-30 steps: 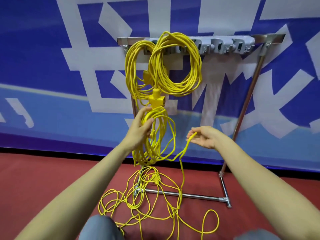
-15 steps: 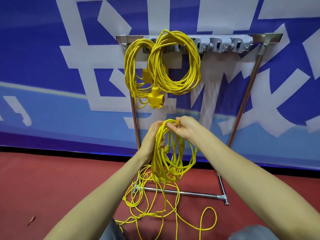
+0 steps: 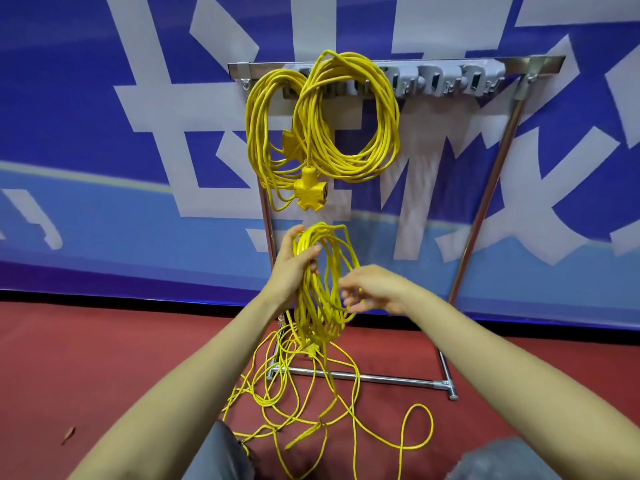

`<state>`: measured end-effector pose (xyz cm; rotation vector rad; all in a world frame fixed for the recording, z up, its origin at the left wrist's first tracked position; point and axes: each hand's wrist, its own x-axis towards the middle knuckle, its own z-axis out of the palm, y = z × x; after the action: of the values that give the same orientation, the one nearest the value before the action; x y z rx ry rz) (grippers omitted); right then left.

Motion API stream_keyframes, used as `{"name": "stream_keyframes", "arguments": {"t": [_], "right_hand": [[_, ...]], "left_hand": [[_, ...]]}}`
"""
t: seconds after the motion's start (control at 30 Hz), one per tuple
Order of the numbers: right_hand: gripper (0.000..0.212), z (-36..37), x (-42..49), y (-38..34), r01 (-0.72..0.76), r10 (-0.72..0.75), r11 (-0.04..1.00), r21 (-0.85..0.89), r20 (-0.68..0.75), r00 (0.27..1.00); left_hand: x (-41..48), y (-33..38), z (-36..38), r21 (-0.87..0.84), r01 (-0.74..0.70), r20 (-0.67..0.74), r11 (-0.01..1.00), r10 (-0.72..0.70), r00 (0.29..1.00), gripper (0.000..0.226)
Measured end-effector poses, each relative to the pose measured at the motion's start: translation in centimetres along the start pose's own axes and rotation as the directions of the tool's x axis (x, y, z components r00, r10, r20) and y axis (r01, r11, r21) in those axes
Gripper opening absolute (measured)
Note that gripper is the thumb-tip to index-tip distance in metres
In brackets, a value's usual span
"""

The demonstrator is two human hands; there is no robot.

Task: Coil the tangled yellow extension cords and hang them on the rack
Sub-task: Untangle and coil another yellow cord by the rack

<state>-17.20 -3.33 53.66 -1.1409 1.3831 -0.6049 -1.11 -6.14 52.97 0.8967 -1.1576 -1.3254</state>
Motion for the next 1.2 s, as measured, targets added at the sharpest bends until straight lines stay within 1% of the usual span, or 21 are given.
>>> {"name": "stream_keyframes", "arguments": {"t": [0.07, 0.13, 0.17, 0.2, 0.27, 0.33, 0.37, 0.43, 0.47, 0.5, 0.57, 0.63, 0.7, 0.77, 0.83, 0.87, 0.93, 1.0, 1.07, 1.13, 1.2], "right_hand": [[0.019, 1.3, -0.4, 1.6, -0.026, 0.059, 0.967, -0.255, 0.122, 0.991], [0.022, 2.2, -0.2, 2.7, -0.044, 0.116, 0.898, -0.437, 0.138, 0.984], [0.024, 2.5, 0.2, 3.2, -0.045, 0.115, 0.883, -0.467, 0.123, 0.986], [0.035, 2.8, 0.8, 3.8, -0.034, 0.09, 0.883, -0.469, 0.098, 0.991], [0.058, 3.1, 2.1, 5.1, 0.015, -0.009, 0.904, -0.428, 0.016, 1.0], [0.066, 3.6, 3.1, 6.0, 0.063, -0.087, 0.934, -0.353, -0.052, 0.995], [0.06, 3.8, 3.6, 6.4, 0.07, -0.097, 0.948, -0.31, -0.071, 0.993], [0.026, 4.0, 4.6, 7.5, 0.1, -0.132, 0.956, -0.274, -0.101, 0.986], [0.009, 4.0, 4.9, 7.9, 0.107, -0.146, 0.948, -0.301, -0.112, 0.983], [0.005, 3.6, 5.1, 8.6, 0.104, -0.152, 0.924, -0.368, -0.106, 0.983], [0.011, 2.4, 5.7, 10.2, 0.069, -0.141, 0.856, -0.513, -0.102, 0.985], [0.015, 0.4, 5.9, 11.5, 0.008, -0.123, 0.819, -0.573, -0.163, 0.979], [0.01, -1.8, 5.7, 11.8, -0.045, -0.107, 0.822, -0.568, -0.232, 0.967], [0.022, -4.0, 5.6, 10.9, -0.054, -0.123, 0.835, -0.547, -0.282, 0.951], [0.032, -5.8, 5.7, 9.7, -0.048, -0.149, 0.812, -0.581, -0.286, 0.947], [0.033, -6.5, 5.8, 9.0, -0.043, -0.163, 0.808, -0.587, -0.292, 0.942], [0.033, -7.7, 6.1, 7.9, -0.023, -0.175, 0.853, -0.521, -0.328, 0.928], [0.036, -8.8, 6.2, 6.6, 0.011, -0.183, 0.907, -0.421, -0.371, 0.91], [0.036, -9.9, 5.7, 5.5, 0.039, -0.181, 0.922, -0.386, -0.337, 0.924], [0.027, -10.8, 5.0, 4.7, 0.036, -0.166, 0.869, -0.493, -0.223, 0.96], [0.014, -11.7, 5.1, 5.1, -0.031, -0.141, 0.773, -0.633, -0.219, 0.966]], "left_hand": [[0.2, 0.4, 0.4, 0.018, -0.066, -0.026, 0.998, 0.067, 0.997, 0.037], [0.5, 1.2, 0.8, 0.025, -0.125, -0.036, 0.992, 0.126, 0.991, 0.036], [0.8, 1.6, 0.8, 0.018, -0.148, -0.045, 0.989, 0.148, 0.988, 0.037], [1.1, 2.1, 0.9, -0.008, -0.163, -0.057, 0.987, 0.162, 0.985, 0.037], [1.6, 3.4, 1.0, -0.105, -0.165, -0.076, 0.981, 0.157, 0.985, 0.037], [2.1, 4.9, 1.1, -0.219, -0.149, -0.059, 0.964, 0.14, 0.988, 0.035], [2.3, 5.6, 1.1, -0.285, -0.135, -0.036, 0.949, 0.13, 0.991, 0.034], [2.8, 6.9, 0.8, -0.433, -0.084, 0.011, 0.898, 0.099, 0.995, 0.03], [3.1, 7.4, 0.6, -0.501, -0.051, 0.041, 0.864, 0.083, 0.996, 0.026], [3.3, 8.0, 0.3, -0.548, -0.012, 0.084, 0.837, 0.069, 0.994, 0.021], [3.7, 8.8, -0.5, -0.582, 0.065, 0.187, 0.81, 0.055, 0.981, 0.011], [3.9, 9.4, -1.6, -0.598, 0.151, 0.311, 0.787, 0.054, 0.949, 0.019], [3.9, 9.9, -2.8, -0.567, 0.207, 0.412, 0.797, 0.057, 0.909, 0.027], [3.6, 10.2, -3.6, -0.494, 0.186, 0.473, 0.85, 0.083, 0.877, 0.021], [3.3, 10.4, -4.3, -0.442, 0.188, 0.52, 0.877, 0.08, 0.85, 0.018], [3.3, 10.4, -4.6, -0.423, 0.193, 0.539, 0.885, 0.075, 0.839, 0.019], [3.3, 10.5, -5.3, -0.379, 0.2, 0.56, 0.903, 0.052, 0.827, 0.024], [3.2, 10.6, -5.7, -0.323, 0.178, 0.543, 0.93, 0.028, 0.839, 0.027], [3.1, 10.8, -5.6, -0.215, 0.128, 0.491, 0.968, -0.006, 0.871, 0.031], [2.9, 10.6, -5.4, -0.105, 0.096, 0.439, 0.99, -0.041, 0.898, 0.037], [2.7, 10.3, -5.4, -0.086, 0.085, 0.403, 0.993, -0.043, 0.914, 0.039]]}}
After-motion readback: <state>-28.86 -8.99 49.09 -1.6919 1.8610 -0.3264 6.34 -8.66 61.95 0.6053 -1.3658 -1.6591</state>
